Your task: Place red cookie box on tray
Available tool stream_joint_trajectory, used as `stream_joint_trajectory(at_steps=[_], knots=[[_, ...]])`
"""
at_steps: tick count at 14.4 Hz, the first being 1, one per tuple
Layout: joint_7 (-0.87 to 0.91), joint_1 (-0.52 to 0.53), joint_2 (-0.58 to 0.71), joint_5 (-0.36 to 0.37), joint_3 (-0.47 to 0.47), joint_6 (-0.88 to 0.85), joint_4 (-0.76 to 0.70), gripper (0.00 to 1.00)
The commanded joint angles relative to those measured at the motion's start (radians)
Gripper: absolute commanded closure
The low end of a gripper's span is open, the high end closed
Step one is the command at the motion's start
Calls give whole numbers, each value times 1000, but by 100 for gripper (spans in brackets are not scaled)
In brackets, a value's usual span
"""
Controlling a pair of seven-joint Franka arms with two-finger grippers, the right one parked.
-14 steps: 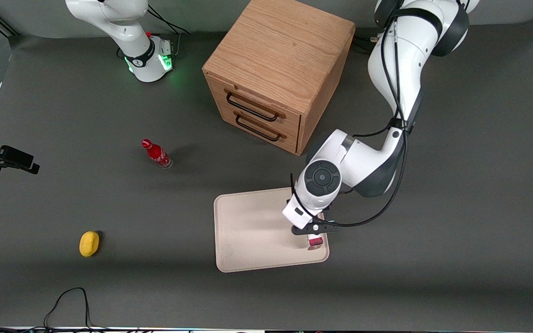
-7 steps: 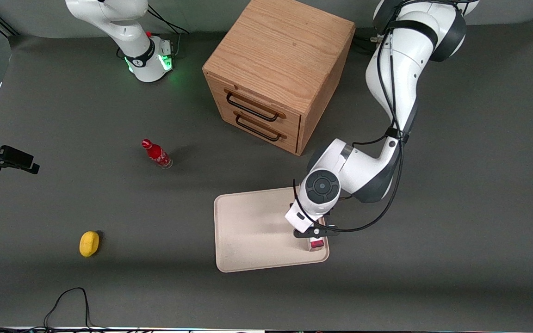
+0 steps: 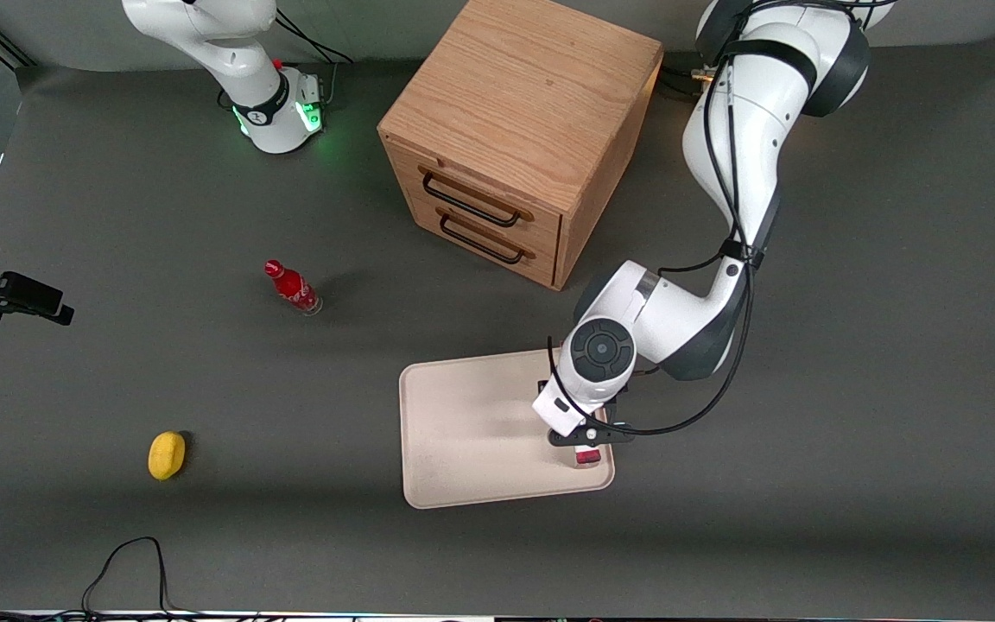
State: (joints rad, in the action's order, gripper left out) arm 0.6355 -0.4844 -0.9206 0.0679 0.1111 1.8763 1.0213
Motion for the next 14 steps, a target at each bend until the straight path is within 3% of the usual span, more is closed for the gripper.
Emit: stream_joint_trajectory(at_steps=[1,9,11,14], knots=[[-5,4,119,12,2,-146,3,0],[-23,10,422,10,1,-468,5,0],[-92,87,486,3,2,-486,42,0],[-250,241,633,-10,2,-456,228,0]])
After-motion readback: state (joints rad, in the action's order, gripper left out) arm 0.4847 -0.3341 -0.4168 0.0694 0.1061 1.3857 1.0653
